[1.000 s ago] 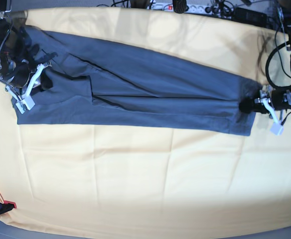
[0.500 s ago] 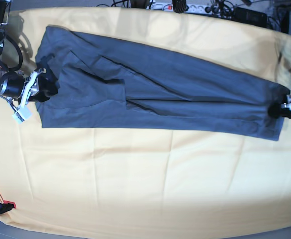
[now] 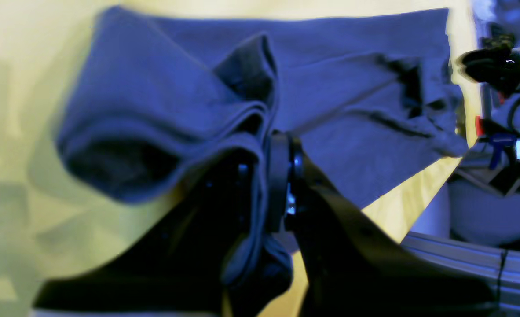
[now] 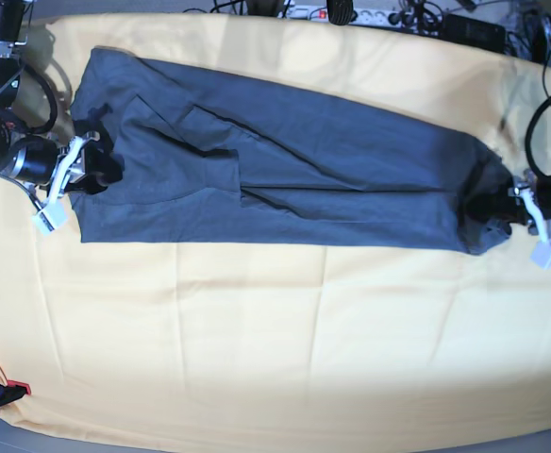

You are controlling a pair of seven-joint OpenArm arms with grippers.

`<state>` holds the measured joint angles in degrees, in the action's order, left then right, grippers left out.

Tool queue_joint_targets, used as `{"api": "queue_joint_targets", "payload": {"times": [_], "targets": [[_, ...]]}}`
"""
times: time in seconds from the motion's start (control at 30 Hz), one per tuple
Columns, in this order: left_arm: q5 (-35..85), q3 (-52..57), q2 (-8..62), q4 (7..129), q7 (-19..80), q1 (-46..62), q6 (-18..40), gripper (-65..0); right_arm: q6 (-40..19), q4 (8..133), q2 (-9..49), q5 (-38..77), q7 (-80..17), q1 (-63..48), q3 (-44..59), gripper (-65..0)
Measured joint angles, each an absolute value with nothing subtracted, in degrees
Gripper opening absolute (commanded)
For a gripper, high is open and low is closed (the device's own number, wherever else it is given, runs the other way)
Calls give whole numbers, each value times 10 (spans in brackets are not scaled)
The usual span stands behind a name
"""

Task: Fold the T-shirt properly
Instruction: 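Fold the hem end over toward the right gripper with the left gripper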

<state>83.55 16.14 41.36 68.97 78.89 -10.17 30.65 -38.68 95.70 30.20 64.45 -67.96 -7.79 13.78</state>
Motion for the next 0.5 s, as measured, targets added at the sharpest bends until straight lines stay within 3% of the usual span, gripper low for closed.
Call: {"api": "queue_joint_targets", "payload": {"times": [0.27,0.5], "targets": [[840,161,344,851,796,-92,317,-650,-397,957,262,586,-680,-79,138,-408],[834,159,271,861,799,-53,335,-650,-397,957,257,585,-679,-78,138,-408]]}}
